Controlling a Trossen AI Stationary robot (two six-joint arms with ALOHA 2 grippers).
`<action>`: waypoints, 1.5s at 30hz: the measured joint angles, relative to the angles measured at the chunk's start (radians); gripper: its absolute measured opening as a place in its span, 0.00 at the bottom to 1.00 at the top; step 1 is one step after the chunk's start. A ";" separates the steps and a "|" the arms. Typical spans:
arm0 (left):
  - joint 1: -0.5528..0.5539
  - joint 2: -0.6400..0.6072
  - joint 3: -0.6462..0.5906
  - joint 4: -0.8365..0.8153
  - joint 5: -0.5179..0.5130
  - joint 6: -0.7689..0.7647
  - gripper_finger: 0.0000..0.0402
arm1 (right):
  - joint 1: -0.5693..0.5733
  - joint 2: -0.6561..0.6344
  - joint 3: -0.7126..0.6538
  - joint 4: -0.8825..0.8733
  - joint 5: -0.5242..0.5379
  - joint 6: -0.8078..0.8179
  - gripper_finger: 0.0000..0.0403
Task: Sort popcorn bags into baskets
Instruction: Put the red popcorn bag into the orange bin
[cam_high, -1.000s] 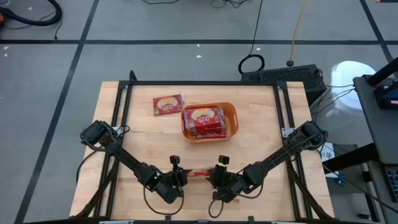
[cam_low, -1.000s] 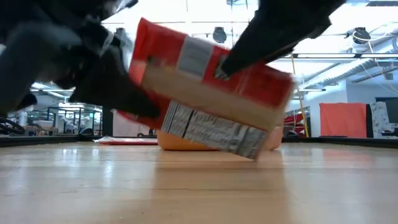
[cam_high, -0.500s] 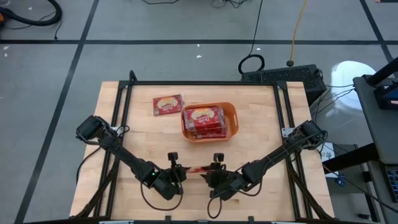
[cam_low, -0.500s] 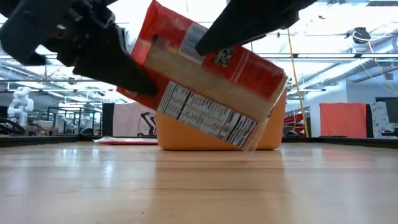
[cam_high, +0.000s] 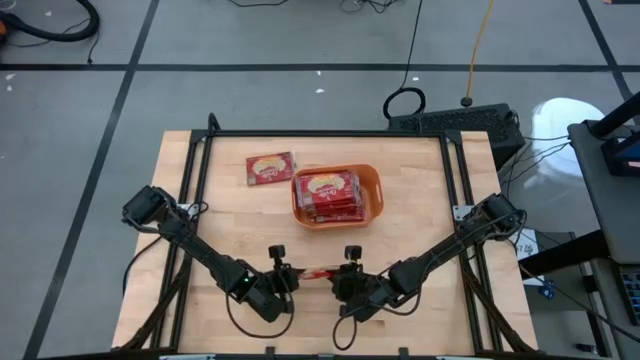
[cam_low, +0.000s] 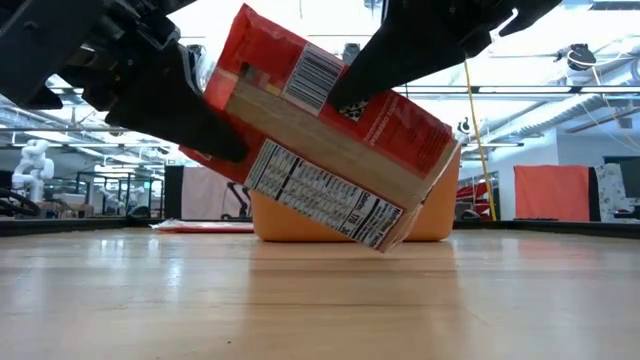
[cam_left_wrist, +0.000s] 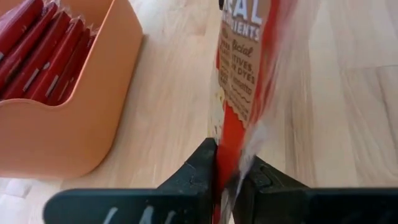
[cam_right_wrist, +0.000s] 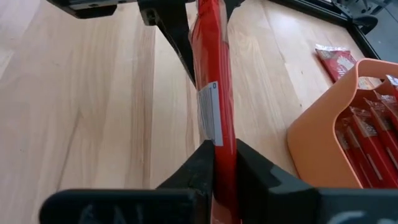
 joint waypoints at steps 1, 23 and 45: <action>0.000 0.000 0.000 0.002 0.002 -0.010 0.08 | 0.000 0.000 0.000 0.000 0.000 0.000 0.08; -0.144 -0.104 0.001 -0.340 -0.083 -0.355 0.68 | 0.035 -0.027 0.016 -0.046 0.011 0.025 0.07; -0.195 -0.103 -0.055 -0.537 -0.176 -0.552 0.50 | -0.087 -0.071 0.315 -0.256 0.325 -0.557 0.07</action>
